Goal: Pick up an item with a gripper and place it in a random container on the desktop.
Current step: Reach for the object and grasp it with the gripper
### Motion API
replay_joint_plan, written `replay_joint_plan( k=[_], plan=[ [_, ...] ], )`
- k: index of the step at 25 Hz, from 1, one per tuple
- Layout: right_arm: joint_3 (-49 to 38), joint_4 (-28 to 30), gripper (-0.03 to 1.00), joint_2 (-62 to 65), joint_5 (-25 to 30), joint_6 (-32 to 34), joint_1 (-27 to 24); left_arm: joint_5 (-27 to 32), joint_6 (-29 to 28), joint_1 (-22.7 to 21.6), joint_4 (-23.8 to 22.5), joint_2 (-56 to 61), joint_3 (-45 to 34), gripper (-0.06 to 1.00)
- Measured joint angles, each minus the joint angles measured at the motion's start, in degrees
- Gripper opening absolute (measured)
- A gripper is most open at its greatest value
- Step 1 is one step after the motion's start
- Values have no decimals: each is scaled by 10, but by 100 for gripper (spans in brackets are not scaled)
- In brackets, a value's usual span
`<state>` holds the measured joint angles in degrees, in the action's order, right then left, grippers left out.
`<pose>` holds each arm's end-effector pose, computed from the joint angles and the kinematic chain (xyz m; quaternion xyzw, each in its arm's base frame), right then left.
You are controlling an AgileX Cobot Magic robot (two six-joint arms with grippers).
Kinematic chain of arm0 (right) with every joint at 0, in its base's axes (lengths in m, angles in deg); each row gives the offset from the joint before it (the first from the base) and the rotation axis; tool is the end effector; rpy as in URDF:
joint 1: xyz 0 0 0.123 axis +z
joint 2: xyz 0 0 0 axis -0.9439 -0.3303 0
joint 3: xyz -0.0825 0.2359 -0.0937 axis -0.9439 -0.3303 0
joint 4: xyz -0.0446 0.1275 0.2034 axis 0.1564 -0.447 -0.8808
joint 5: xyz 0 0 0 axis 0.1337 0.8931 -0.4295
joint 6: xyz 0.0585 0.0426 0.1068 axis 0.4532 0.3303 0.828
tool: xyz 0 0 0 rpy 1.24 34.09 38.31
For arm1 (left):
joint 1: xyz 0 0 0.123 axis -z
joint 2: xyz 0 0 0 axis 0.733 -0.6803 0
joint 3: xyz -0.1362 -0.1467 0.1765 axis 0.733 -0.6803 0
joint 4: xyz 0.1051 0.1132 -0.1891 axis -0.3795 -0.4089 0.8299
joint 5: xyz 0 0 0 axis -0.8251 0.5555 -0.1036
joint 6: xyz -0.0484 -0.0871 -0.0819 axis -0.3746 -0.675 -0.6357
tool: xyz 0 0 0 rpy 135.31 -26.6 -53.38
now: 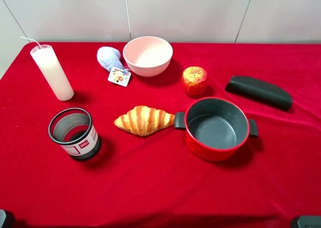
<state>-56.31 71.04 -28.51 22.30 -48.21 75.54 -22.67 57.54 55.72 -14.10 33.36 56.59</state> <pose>0.0433 -0.0077 0.2585 -0.0080 0.8429 -0.0123 0.5379 0.0401 0.0008 0.2558 0.0275 0.8527 -0.0309 0.5208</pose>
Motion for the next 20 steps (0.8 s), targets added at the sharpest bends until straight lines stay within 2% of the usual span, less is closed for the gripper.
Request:
replay_joint_plan(
  k=[20],
  plan=[
    [0, 0, 69, 0, 0, 0, 0, 0, 0, 0, 0, 0, 0, 90]
  ],
)
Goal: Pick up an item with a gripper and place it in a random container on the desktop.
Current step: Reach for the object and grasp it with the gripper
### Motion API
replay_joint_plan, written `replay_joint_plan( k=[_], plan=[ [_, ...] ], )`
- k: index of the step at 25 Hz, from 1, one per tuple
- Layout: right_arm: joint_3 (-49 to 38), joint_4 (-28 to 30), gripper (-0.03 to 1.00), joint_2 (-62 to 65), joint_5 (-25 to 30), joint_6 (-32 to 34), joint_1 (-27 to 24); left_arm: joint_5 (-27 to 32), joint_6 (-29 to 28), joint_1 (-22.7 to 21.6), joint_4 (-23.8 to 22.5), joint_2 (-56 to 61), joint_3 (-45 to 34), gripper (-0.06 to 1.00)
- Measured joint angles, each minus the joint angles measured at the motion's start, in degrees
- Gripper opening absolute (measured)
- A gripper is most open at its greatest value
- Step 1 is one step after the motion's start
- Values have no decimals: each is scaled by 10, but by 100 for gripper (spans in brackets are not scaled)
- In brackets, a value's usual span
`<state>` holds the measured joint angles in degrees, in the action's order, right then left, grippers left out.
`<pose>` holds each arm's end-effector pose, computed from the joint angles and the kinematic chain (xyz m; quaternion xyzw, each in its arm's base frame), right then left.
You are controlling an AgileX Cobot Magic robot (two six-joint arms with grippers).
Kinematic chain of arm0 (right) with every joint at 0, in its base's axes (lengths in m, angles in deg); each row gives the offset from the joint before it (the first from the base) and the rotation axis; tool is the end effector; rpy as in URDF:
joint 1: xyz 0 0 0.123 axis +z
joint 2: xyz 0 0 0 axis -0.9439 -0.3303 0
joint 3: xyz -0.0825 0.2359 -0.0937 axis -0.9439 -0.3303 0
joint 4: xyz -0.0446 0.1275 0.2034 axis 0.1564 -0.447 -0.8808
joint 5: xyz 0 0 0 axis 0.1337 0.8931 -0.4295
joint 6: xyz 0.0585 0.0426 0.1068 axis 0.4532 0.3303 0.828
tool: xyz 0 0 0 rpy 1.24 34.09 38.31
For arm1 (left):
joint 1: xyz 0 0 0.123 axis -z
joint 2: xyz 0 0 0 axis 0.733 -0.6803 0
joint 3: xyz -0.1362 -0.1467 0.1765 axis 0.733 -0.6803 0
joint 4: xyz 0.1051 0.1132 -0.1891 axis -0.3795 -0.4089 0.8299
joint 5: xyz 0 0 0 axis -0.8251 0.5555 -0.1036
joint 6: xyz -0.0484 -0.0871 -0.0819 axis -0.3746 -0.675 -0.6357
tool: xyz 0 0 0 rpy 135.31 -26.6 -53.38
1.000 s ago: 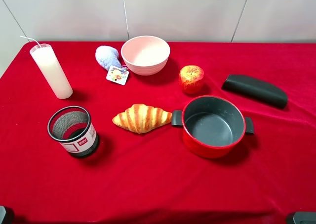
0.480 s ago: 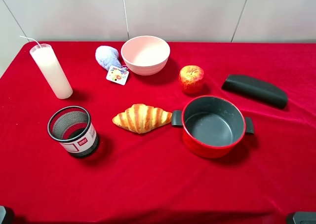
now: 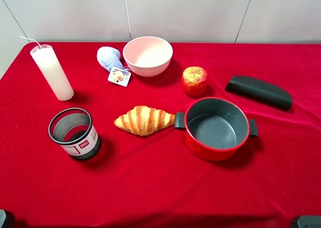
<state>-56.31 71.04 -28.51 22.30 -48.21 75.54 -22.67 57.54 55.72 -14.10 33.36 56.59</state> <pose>0.0433 -0.0077 0.2585 -0.0080 0.8429 -0.0123 0.5379 0.0401 0.0008 0.2558 0.0275 0.8527 -0.0309 0.5208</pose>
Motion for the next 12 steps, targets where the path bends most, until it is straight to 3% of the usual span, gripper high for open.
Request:
replay_joint_plan(
  k=[12],
  plan=[
    [0, -1, 69, -1, 0, 0, 0, 0, 0, 0, 0, 0, 0, 90]
  ],
)
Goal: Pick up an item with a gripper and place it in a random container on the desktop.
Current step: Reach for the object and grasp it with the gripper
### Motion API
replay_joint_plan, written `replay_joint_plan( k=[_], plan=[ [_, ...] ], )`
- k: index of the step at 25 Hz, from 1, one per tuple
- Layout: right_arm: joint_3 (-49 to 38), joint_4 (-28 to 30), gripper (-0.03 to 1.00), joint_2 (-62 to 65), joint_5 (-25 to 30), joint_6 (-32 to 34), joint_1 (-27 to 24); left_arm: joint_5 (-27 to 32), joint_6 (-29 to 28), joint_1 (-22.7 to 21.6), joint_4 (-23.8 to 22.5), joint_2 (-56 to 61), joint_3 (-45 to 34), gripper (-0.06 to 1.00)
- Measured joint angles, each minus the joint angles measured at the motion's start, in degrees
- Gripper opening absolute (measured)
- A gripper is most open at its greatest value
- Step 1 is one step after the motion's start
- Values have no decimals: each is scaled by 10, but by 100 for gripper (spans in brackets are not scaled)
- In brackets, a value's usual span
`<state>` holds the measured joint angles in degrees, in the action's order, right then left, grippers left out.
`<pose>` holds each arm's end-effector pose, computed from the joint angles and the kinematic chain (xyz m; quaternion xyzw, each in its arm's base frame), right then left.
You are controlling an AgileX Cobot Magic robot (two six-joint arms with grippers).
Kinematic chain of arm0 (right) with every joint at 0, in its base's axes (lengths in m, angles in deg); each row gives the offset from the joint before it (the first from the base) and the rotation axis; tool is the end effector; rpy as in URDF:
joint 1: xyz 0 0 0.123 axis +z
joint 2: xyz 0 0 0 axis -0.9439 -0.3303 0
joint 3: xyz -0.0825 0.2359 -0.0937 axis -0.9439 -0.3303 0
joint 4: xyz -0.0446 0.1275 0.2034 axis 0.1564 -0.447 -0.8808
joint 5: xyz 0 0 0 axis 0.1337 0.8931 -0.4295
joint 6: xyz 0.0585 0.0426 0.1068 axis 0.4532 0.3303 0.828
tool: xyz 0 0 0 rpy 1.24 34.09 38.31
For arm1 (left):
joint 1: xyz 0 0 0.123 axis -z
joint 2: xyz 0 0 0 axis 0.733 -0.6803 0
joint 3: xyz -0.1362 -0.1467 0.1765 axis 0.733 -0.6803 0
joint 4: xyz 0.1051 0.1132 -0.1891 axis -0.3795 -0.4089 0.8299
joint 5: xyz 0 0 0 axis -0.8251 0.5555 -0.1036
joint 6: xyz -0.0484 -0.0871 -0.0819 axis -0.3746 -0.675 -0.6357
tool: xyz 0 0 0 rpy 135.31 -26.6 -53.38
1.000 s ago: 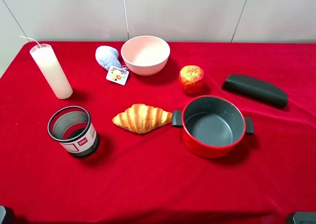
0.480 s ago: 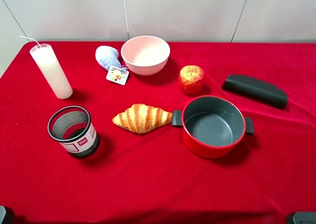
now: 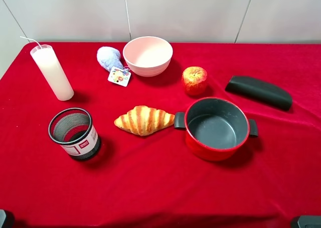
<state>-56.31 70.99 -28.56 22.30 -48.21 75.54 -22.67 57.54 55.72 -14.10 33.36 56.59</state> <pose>0.0434 -0.0076 0.2584 -0.0080 0.8432 -0.0119 0.5375 0.0401 0.0008 0.2558 0.0275 0.8527 -0.0309 0.5208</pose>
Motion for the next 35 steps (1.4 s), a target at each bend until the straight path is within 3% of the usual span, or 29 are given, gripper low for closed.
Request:
replay_joint_plan(
  k=[10, 20, 35],
  plan=[
    [26, -8, 69, -106, -63, 0, 0, 0, 0, 0, 0, 0, 0, 90],
    [30, -11, 69, -262, -195, -9, 0, 0, 0, 0, 0, 0, 0, 90],
    [176, -11, 69, -575, -213, -104, 0, 0, 0, 0, 0, 0, 0, 90]
  ],
)
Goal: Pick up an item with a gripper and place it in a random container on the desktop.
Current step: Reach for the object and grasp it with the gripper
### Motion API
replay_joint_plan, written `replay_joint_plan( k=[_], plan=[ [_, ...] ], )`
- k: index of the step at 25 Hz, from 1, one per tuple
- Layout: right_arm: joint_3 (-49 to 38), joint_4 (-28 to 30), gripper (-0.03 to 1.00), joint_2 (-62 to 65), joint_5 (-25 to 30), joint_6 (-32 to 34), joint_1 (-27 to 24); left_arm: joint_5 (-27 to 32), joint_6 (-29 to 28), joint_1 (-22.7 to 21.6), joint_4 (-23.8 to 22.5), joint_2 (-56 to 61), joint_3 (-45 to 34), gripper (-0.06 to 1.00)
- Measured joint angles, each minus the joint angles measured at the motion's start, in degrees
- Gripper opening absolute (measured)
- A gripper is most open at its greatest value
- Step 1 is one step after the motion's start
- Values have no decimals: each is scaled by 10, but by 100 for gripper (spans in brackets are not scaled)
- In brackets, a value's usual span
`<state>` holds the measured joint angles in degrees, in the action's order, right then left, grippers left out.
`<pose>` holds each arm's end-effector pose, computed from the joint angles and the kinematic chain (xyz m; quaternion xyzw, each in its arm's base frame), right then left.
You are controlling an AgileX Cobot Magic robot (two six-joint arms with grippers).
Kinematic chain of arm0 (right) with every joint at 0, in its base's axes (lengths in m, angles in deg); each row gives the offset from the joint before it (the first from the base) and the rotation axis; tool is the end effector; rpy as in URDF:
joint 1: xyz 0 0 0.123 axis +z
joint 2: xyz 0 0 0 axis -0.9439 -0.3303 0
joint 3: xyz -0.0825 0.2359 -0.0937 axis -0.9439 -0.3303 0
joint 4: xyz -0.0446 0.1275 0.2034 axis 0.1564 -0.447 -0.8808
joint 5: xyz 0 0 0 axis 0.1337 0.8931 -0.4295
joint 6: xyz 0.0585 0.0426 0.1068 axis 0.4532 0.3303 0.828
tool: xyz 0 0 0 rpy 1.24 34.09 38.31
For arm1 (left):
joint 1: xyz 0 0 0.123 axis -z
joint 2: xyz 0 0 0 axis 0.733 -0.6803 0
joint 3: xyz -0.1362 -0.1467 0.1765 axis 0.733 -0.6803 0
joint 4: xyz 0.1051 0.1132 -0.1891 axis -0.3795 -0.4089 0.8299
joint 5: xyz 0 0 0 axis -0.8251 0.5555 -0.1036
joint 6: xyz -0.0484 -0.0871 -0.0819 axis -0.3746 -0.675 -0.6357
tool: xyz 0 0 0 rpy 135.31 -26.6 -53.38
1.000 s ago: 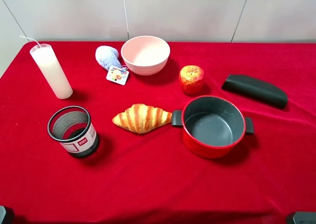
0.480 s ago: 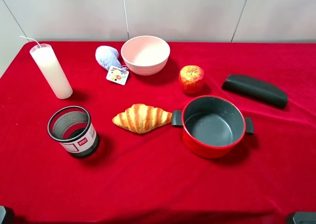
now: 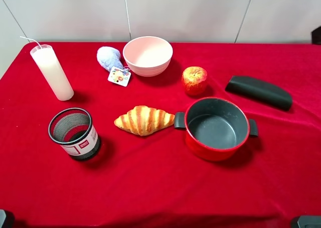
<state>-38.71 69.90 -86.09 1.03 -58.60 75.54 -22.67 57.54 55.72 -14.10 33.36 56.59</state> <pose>0.2264 0.0126 0.2716 -0.1135 0.9124 -0.0431 0.3908 0.0401 0.0008 0.2558 0.0275 0.8527 -0.0309 0.5208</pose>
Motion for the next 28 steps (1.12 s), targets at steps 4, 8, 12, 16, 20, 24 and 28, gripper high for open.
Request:
replay_joint_plan(
  k=[4, 8, 12, 16, 20, 24, 28],
  plan=[
    [41, 0, 69, -73, 0, -33, 0, 0, 0, 0, 0, 0, 0, 90],
    [79, 0, 69, -134, -1, -62, 0, 0, 0, 0, 0, 0, 0, 90],
    [98, 0, 69, -169, -4, -66, 2, 0, 0, 0, 0, 0, 0, 90],
    [123, 0, 69, -213, -11, -67, 41, 0, 0, 0, 0, 0, 0, 90],
    [127, 0, 69, -240, -18, -68, 78, 0, 0, 0, 0, 0, 0, 90],
    [127, -1, 69, -270, -34, -68, 115, 0, 0, 0, 0, 0, 0, 90],
    [127, -4, 69, -301, -63, -68, 150, 0, 0, 0, 0, 0, 0, 90]
  ],
)
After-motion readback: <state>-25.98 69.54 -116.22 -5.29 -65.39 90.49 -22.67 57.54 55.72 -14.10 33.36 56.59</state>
